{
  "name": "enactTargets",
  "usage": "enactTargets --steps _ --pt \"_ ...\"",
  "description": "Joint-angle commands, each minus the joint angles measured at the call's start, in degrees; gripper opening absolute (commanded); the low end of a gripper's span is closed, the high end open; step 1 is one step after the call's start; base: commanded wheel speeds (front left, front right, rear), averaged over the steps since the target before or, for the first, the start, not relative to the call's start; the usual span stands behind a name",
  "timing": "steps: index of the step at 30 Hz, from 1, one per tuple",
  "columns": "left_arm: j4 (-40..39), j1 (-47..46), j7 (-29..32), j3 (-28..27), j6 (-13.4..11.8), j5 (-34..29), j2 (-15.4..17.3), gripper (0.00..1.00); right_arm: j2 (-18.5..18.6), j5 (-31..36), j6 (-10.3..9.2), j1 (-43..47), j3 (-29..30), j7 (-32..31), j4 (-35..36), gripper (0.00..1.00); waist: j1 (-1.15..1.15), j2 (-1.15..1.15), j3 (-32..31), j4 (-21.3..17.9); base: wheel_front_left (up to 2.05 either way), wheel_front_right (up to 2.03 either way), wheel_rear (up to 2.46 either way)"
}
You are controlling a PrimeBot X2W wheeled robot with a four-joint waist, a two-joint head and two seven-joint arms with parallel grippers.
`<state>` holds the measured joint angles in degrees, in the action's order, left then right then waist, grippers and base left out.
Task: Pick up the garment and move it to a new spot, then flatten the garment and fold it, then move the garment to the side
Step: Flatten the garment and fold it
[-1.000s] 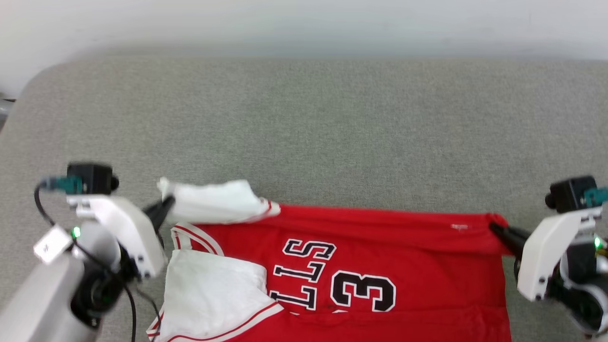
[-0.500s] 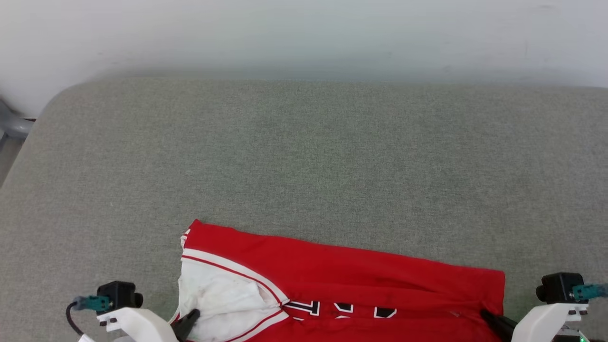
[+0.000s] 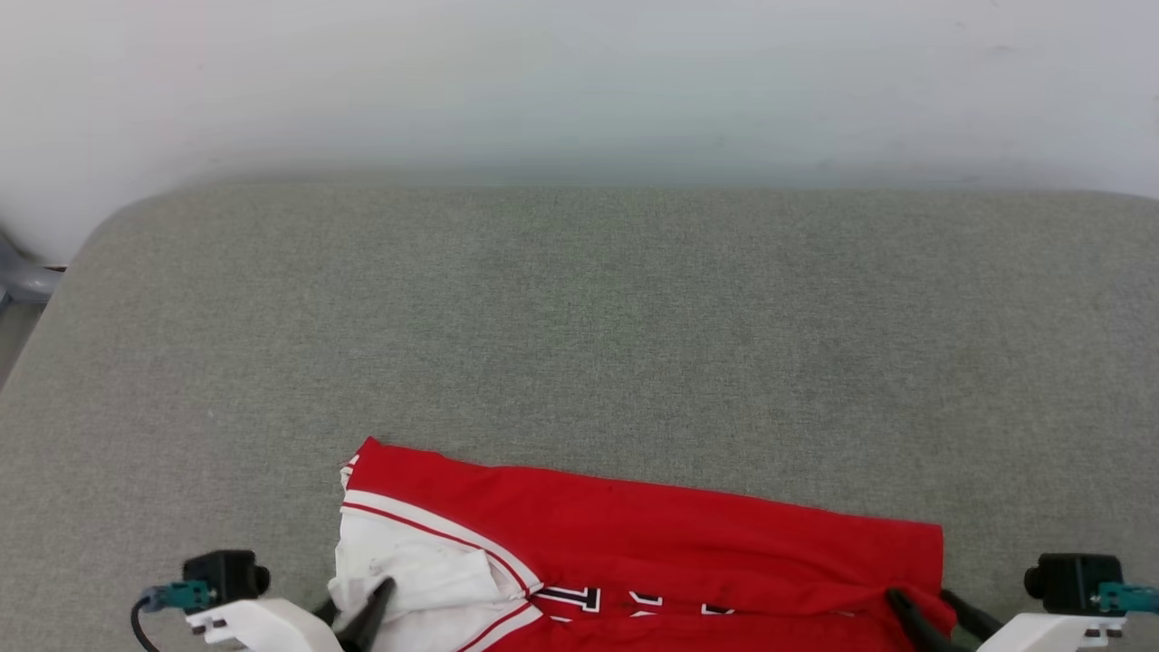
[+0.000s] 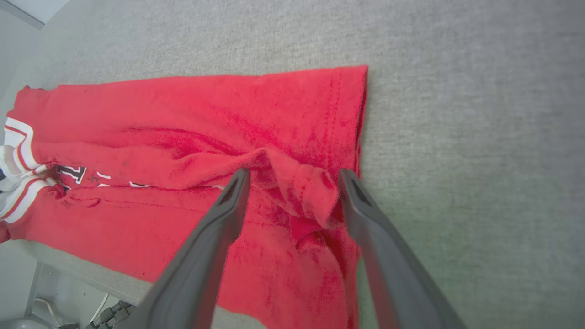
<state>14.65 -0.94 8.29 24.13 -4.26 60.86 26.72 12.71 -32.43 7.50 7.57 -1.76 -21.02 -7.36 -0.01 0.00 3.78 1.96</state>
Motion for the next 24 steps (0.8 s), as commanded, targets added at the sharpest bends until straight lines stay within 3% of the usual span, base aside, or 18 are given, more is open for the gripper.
enactTargets --steps 1,6,14,20,24 --pt "-0.5 -1.1 -1.3 -0.3 -0.3 -1.1 0.5 1.00 0.1 0.6 -0.04 0.6 0.3 0.7 1.5 1.00 0.01 0.00 -0.3 -0.1 0.00 0.00 0.00" --pt "-5.1 -2.4 -7.1 -0.7 -1.7 -5.8 0.8 1.00 1.0 1.5 -0.04 2.0 2.8 -0.6 7.4 1.00 0.01 0.00 -1.0 -0.2 0.00 0.00 0.00" --pt "-10.7 -4.6 -18.7 -0.3 -5.0 -15.7 0.3 1.00 2.4 1.7 -0.04 2.6 9.7 -9.4 9.9 1.00 0.01 0.00 -0.8 0.2 0.00 0.00 0.00" --pt "-14.7 -5.5 -22.7 -0.6 -8.1 -22.6 -1.7 1.00 1.8 1.2 -0.04 1.5 9.2 -13.9 9.3 1.00 0.01 0.00 0.9 1.6 0.00 0.00 0.00" --pt "-17.5 -5.7 -23.3 -1.4 -8.9 -25.4 -3.1 1.00 0.7 0.8 -0.04 0.2 7.5 -14.8 7.6 1.00 0.01 0.00 2.7 2.8 0.00 0.00 0.00"
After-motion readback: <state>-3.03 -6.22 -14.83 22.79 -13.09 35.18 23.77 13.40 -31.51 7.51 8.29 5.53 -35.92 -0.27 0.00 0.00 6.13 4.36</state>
